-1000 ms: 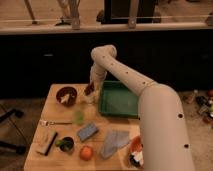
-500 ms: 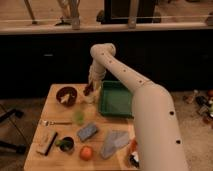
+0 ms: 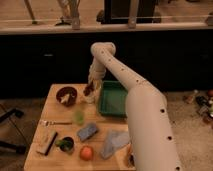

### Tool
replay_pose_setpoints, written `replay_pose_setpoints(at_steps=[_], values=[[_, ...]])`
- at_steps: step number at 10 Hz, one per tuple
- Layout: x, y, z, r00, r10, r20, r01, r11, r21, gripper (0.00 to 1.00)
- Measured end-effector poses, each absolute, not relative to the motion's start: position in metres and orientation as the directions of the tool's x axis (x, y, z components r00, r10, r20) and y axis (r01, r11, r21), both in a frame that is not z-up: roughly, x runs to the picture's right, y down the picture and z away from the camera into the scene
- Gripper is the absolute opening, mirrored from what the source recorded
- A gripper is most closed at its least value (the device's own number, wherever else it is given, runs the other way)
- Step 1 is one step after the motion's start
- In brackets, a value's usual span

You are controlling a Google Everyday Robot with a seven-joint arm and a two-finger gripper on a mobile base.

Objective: Place grapes in paper cup

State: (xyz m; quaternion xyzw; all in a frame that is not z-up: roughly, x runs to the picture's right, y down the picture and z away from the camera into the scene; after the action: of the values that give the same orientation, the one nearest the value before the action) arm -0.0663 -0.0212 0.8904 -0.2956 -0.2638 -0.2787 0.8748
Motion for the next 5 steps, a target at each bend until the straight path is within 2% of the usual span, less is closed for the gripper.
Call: replay_pose_setpoints(at_steps=[5], values=[[-0.0594,-0.0182,0.892,0.58,-0.402,0.709,0.754,0.594,-0.28,0.04]])
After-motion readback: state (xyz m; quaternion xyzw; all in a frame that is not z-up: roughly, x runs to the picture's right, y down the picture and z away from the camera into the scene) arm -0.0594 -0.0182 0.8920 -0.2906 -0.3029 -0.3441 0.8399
